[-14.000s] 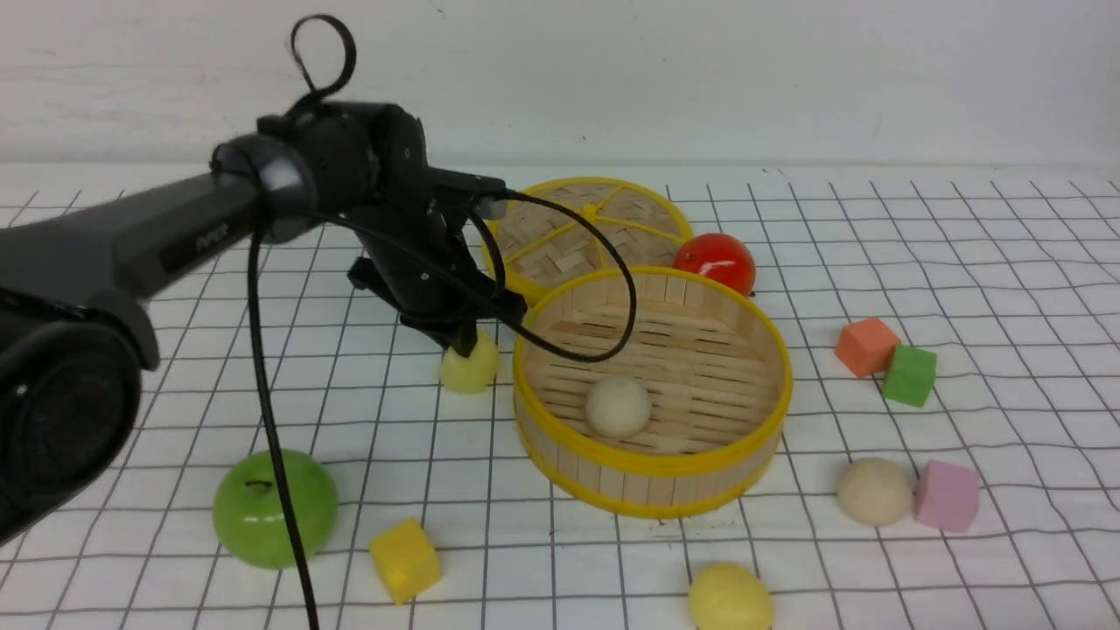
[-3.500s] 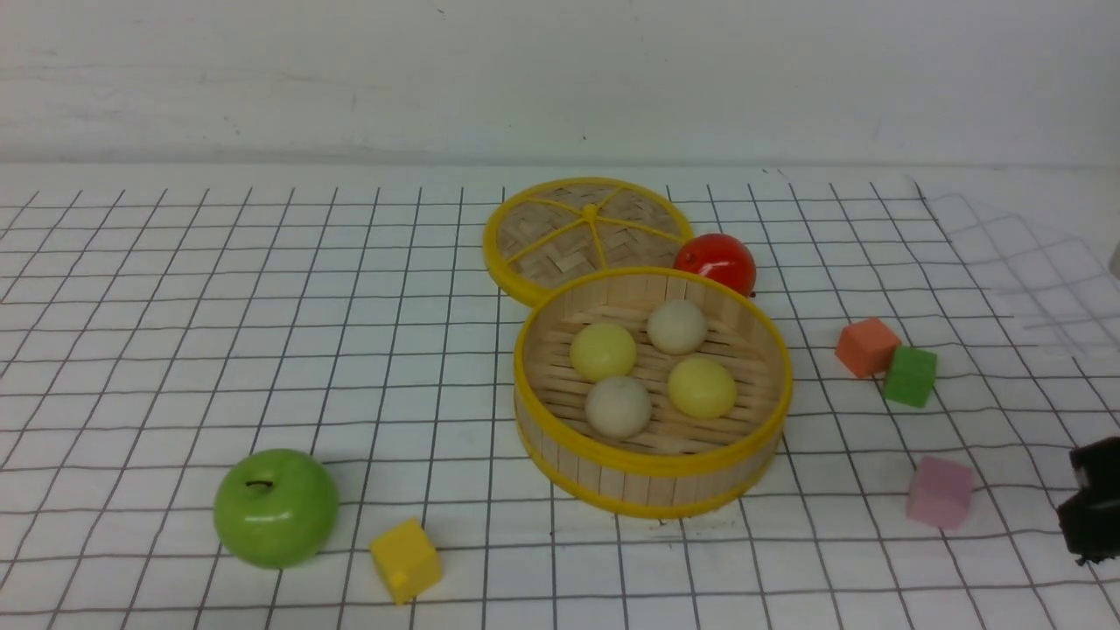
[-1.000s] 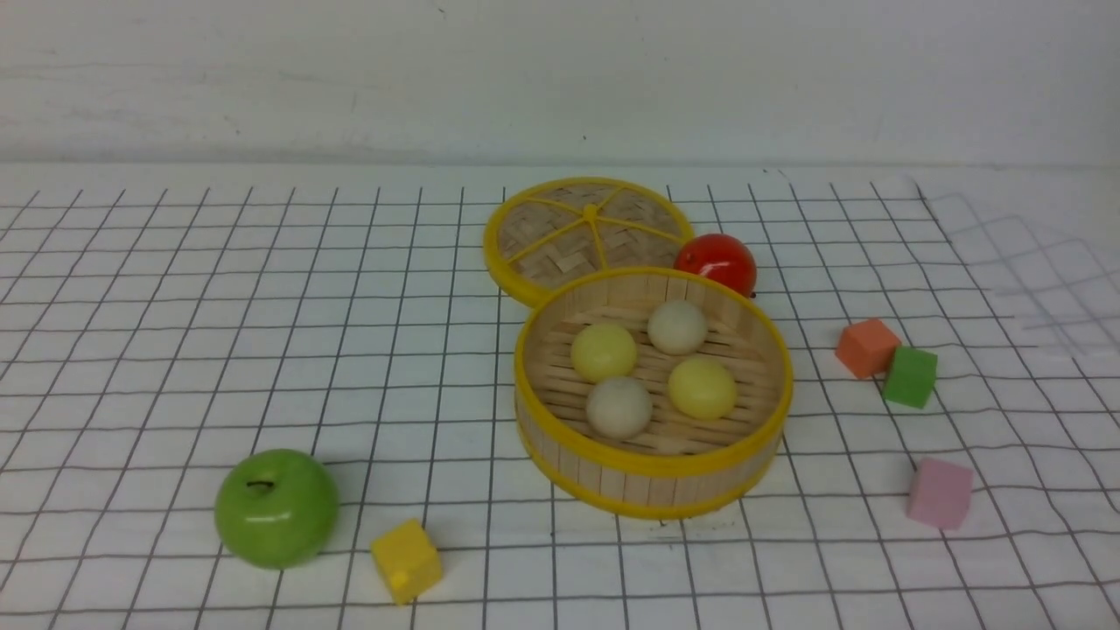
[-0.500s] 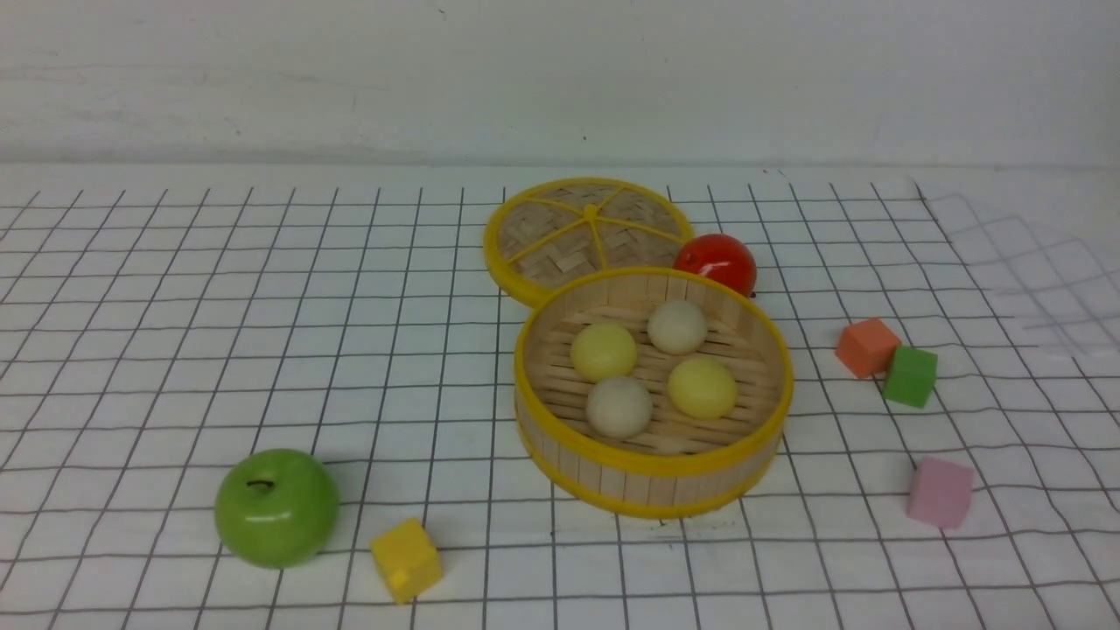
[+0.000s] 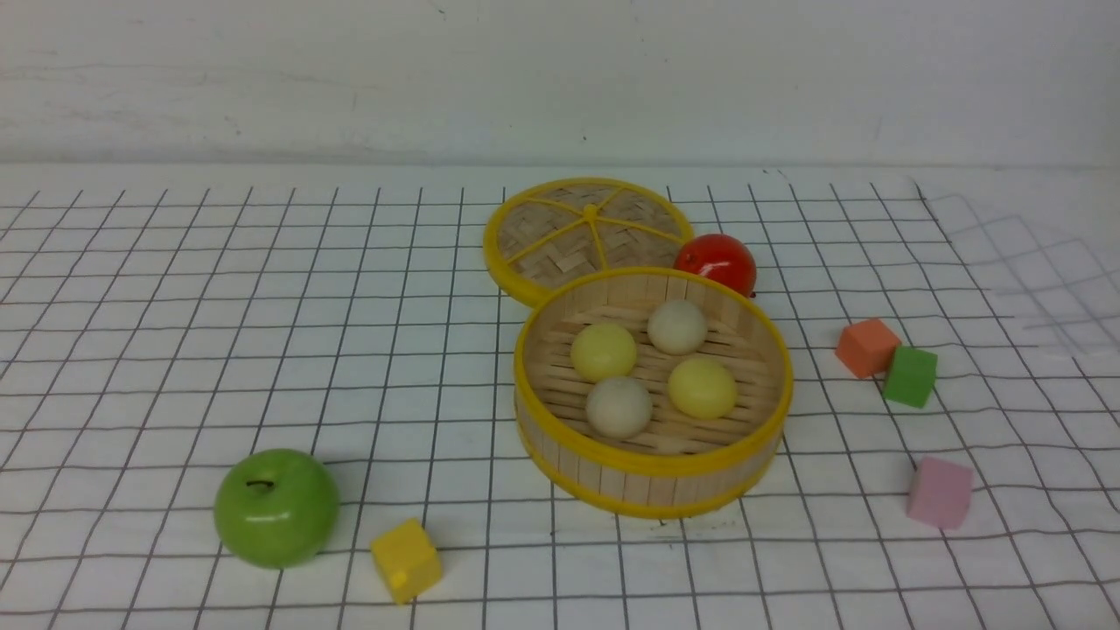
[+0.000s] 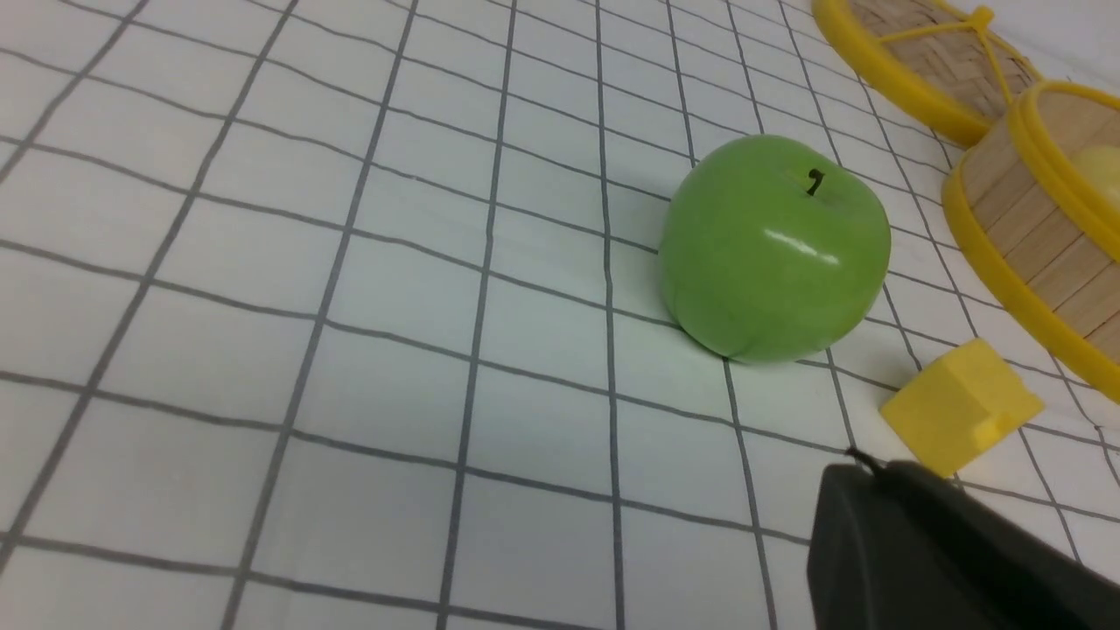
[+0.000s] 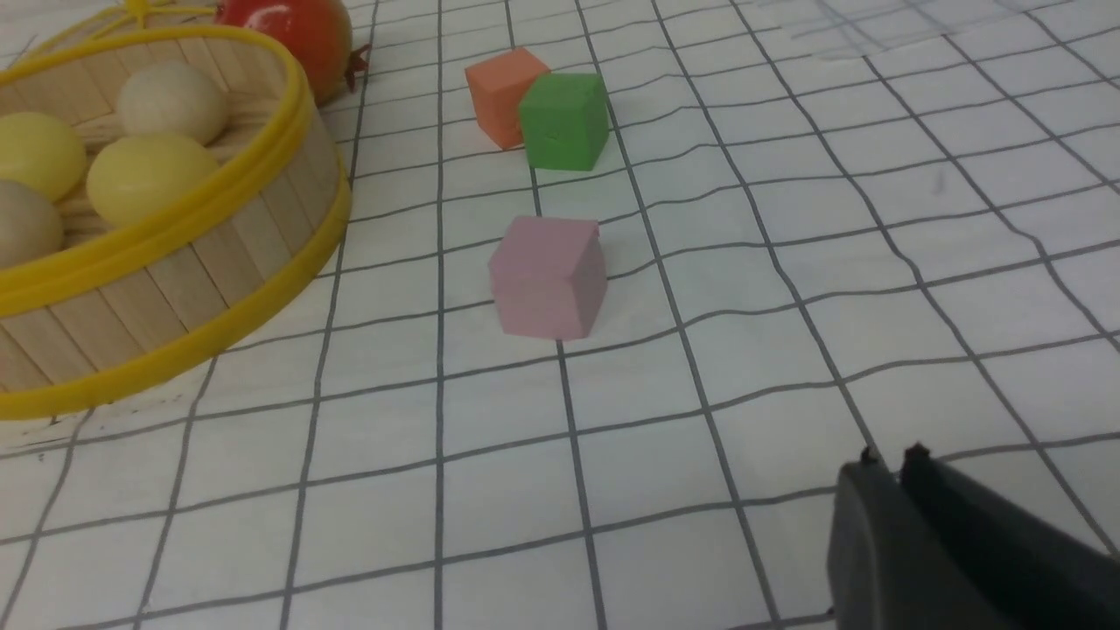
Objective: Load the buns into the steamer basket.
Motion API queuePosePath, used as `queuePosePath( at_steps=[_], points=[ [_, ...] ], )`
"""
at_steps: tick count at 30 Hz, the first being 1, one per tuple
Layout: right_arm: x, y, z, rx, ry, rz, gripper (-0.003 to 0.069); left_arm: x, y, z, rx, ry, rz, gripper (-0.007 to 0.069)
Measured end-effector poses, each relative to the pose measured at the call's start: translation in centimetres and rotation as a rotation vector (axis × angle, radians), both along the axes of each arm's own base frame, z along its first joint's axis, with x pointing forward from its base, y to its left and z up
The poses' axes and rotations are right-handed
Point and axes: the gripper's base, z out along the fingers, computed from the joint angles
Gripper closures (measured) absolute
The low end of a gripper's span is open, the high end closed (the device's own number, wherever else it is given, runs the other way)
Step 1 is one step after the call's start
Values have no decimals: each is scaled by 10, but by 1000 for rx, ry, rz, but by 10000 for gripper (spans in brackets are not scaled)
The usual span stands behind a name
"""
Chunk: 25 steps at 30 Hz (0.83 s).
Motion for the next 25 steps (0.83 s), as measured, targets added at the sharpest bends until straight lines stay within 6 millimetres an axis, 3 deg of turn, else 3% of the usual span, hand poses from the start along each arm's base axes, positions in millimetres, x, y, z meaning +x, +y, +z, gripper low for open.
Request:
queuePosePath(
  at_steps=[25],
  points=[
    [0,0,0,0,0,0,585,0,0,0,0,0,0,634]
  ],
)
